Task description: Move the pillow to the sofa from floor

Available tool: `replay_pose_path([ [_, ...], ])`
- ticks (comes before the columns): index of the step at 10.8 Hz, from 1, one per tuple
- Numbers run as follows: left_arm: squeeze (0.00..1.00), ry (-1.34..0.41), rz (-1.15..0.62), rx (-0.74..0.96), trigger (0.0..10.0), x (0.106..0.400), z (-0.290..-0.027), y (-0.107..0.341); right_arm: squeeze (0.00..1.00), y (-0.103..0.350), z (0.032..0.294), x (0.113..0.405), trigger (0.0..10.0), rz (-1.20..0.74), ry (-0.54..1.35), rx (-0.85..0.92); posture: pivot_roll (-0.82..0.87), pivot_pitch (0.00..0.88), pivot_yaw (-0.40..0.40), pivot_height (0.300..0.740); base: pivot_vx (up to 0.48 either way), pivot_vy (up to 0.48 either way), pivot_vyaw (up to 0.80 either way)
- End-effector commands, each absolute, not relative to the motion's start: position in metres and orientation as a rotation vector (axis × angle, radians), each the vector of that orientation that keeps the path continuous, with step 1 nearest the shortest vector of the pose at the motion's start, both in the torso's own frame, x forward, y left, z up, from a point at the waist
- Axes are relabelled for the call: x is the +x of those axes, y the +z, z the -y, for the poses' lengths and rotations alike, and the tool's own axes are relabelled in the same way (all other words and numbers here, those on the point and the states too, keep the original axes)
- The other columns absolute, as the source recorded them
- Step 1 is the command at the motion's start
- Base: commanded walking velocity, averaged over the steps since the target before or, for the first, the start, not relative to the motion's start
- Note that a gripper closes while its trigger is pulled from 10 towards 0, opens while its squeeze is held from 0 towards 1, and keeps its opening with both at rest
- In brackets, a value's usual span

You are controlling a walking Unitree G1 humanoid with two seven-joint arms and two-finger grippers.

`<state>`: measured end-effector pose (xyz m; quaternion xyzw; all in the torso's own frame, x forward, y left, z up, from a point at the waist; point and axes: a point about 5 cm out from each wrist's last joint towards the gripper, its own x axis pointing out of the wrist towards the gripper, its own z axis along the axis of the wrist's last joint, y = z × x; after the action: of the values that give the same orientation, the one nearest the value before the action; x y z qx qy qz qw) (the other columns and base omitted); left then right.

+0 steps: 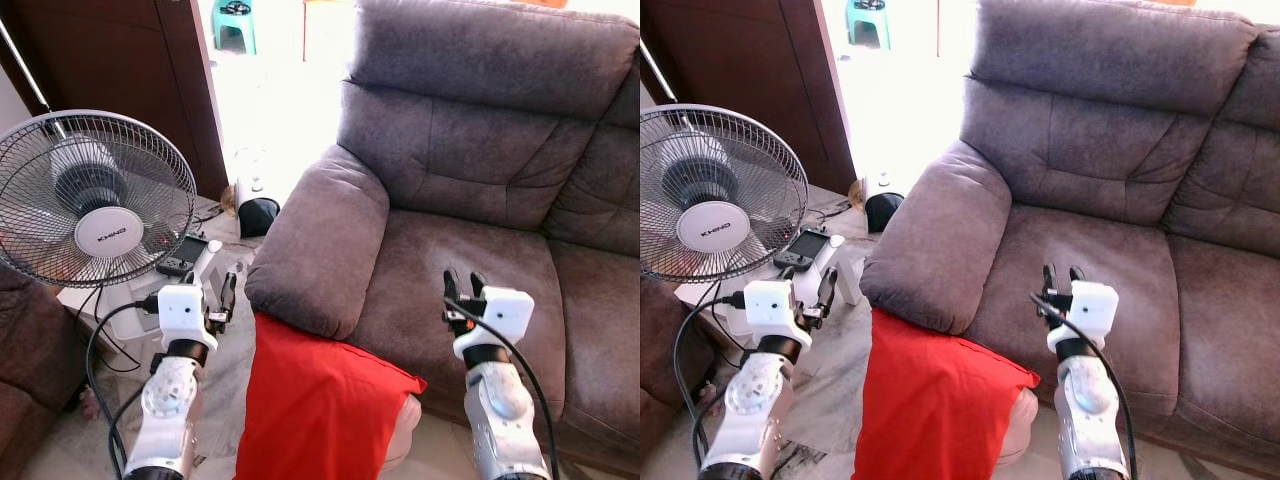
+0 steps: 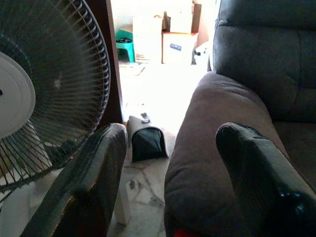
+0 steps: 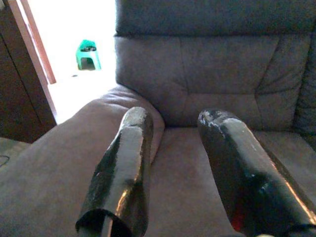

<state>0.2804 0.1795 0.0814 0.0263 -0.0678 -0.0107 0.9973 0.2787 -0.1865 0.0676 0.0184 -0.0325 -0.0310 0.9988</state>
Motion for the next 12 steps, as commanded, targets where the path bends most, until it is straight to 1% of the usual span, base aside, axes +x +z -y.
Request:
replay_pose_path([
  [1, 0.0, -0.027, 0.139, 0.06, 10.0, 0.284, -0.181, 0.085, 0.0, 0.072, 0.187, 0.281, 10.0, 0.073, -0.061, 0.033, 0.05, 0.0, -0.039, 0.74, 0.0, 0.0, 0.0],
  [7, 0.0, -0.025, 0.155, 0.072, 10.0, 0.293, -0.185, 0.096, 0.0, 0.08, 0.188, 0.29, 10.0, 0.083, -0.061, 0.034, 0.05, 0.047, -0.05, 0.74, 0.0, 0.0, 0.0],
  [9, 0.0, -0.022, 0.153, 0.074, 10.0, 0.293, -0.186, 0.096, 0.0, 0.081, 0.187, 0.291, 10.0, 0.078, -0.057, 0.035, 0.05, 0.058, -0.049, 0.718, 0.0, 0.0, 0.0],
  [12, 0.0, -0.024, 0.157, 0.07, 10.0, 0.294, -0.185, 0.098, 0.0, 0.08, 0.184, 0.293, 10.0, 0.071, -0.048, 0.045, 0.06, 0.072, -0.054, 0.659, 0.0, 0.0, 0.0],
])
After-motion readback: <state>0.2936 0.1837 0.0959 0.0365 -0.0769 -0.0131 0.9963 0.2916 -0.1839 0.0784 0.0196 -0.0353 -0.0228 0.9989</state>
